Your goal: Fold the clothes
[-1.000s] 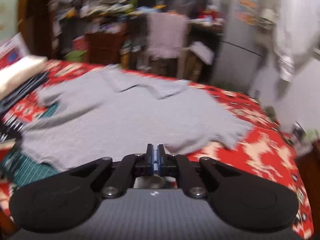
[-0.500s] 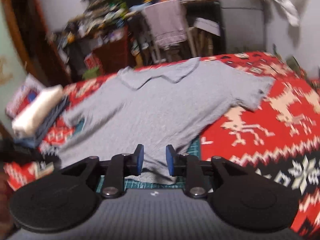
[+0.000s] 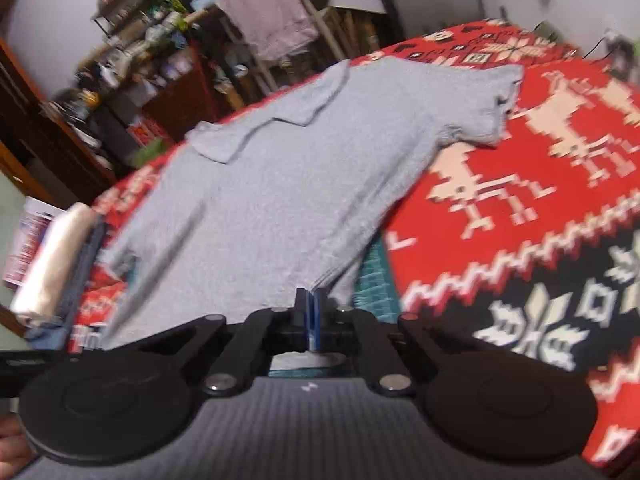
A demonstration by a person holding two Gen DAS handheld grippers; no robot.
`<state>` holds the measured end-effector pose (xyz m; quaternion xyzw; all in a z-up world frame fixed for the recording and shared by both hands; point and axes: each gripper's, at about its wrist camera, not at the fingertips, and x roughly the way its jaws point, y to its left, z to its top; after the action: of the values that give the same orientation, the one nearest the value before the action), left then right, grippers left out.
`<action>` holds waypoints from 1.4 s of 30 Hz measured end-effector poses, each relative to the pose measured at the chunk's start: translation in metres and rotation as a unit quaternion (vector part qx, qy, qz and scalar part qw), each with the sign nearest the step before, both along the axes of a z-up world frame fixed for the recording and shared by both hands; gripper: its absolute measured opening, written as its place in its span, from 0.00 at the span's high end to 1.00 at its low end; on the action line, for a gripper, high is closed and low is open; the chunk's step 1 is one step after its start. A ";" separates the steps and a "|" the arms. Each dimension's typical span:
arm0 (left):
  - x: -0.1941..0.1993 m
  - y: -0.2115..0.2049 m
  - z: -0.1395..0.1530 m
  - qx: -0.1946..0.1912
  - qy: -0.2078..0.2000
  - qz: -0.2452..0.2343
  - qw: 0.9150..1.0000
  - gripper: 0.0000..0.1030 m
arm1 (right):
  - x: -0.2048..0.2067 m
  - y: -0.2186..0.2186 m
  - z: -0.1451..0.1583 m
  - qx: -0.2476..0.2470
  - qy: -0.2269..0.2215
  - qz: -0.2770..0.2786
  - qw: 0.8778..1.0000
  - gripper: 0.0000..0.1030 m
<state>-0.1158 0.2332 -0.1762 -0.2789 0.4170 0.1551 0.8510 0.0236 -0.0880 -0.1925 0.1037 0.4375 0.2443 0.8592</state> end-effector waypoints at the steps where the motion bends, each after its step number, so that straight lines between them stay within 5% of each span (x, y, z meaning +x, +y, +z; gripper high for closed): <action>1: -0.001 0.001 0.001 -0.002 -0.001 0.000 1.000 0.97 | -0.001 -0.007 0.004 -0.003 -0.003 -0.009 1.000 0.98; 10: -0.008 0.007 0.015 -0.021 -0.017 -0.004 1.000 0.98 | -0.001 -0.084 0.037 -0.079 -0.052 -0.077 0.993 0.98; 15: -0.015 0.008 0.025 -0.038 -0.039 -0.007 0.999 0.98 | -0.007 -0.108 0.054 -0.066 -0.077 -0.093 0.990 0.98; 23: -0.010 0.010 0.001 -0.013 0.033 0.010 0.999 0.98 | 0.003 -0.098 0.017 -0.118 -0.014 -0.083 0.989 0.98; 29: -0.021 0.011 0.011 -0.031 0.003 0.002 1.000 0.98 | -0.007 -0.102 0.036 -0.101 -0.041 -0.075 0.991 0.98; 34: -0.012 0.008 -0.003 -0.007 0.050 -0.006 0.999 0.98 | 0.005 -0.106 0.019 -0.121 -0.012 -0.091 0.988 0.98; 42: -0.014 -0.006 -0.005 0.047 0.043 -0.038 0.997 0.92 | 0.001 -0.096 0.014 -0.144 -0.024 -0.065 0.987 0.96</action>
<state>-0.1299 0.2269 -0.1808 -0.2161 0.4558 0.1542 0.8496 0.0242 -0.1842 -0.1788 0.0009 0.4397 0.1244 0.8895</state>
